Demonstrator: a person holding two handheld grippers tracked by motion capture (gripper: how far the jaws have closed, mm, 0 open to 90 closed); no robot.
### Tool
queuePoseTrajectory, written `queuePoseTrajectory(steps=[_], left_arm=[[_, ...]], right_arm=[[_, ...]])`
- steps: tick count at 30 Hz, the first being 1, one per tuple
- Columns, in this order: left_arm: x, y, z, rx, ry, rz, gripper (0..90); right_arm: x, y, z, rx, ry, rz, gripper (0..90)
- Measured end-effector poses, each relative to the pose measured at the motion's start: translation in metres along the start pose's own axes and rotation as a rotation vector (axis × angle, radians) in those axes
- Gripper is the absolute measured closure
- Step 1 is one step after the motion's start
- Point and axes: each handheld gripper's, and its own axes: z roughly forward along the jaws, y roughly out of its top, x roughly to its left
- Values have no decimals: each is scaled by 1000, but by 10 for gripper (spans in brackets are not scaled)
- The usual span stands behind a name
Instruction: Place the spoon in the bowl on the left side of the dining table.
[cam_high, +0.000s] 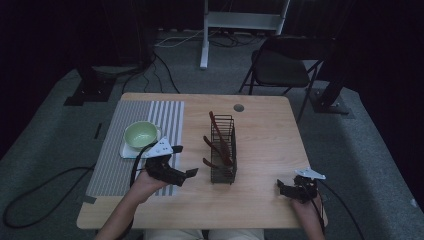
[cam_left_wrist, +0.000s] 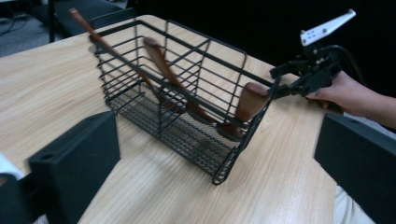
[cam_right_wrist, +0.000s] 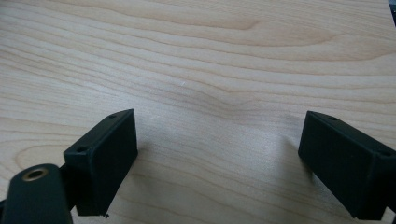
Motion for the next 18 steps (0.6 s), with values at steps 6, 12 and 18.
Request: queuePoseTrajectory(steps=[6,12,18], left_arm=[[-4,5,13,13,-8,12,44],[-6,6,23,12,-14,-12,94],[-8,5,30,16,-29,-10,347]], right_arm=[[0,0,0,-1,3,-6,110],[0,0,0,-1,4,-8,111],[0,0,0,-1,6,-9,111]])
